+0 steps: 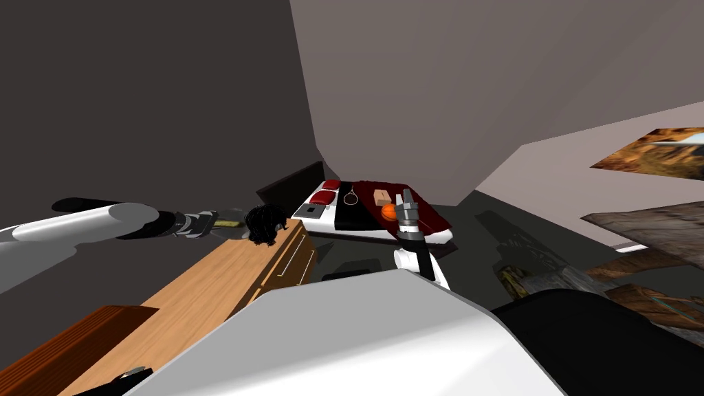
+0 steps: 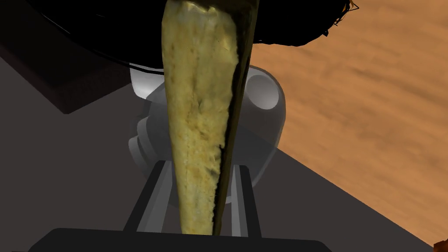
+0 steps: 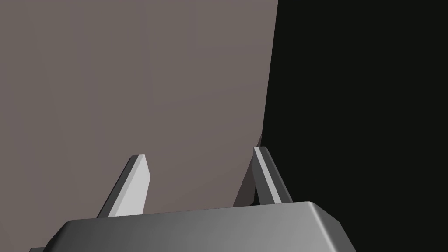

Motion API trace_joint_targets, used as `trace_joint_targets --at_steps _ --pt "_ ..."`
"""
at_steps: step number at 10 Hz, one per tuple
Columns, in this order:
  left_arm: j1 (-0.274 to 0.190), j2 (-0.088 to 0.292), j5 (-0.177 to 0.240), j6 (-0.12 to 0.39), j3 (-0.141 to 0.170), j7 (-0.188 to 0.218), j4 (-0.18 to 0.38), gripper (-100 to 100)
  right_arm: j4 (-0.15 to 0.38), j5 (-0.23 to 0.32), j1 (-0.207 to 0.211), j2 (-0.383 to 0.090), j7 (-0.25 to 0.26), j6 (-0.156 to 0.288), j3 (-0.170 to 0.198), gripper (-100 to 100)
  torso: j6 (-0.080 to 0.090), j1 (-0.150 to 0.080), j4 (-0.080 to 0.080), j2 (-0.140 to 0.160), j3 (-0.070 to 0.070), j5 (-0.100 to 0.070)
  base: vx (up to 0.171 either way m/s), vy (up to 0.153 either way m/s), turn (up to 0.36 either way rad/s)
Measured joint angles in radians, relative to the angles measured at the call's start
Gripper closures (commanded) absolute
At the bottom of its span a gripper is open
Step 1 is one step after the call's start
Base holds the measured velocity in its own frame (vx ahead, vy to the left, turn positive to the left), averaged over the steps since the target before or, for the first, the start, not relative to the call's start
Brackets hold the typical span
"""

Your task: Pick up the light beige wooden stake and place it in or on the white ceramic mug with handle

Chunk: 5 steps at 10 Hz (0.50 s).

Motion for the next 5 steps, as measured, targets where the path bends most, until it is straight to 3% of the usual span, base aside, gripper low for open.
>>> trace_joint_targets --at_steps 2,5 --pt "-0.027 -0.007 -0.019 0.017 0.048 -0.018 0.028 100 0.000 0.000 0.000 0.000 0.000 0.000 0.000 0 0.003 0.000 0.000 -0.004 -0.002 -0.001 0.073 -0.019 -0.063" --pt "-0.012 0.002 -0.034 0.032 0.137 -0.015 0.020 100 0.000 0.000 0.000 0.000 0.000 0.000 0.000 0 0.002 -0.001 0.000 -0.004 -0.002 -0.001 0.076 -0.025 -0.049"
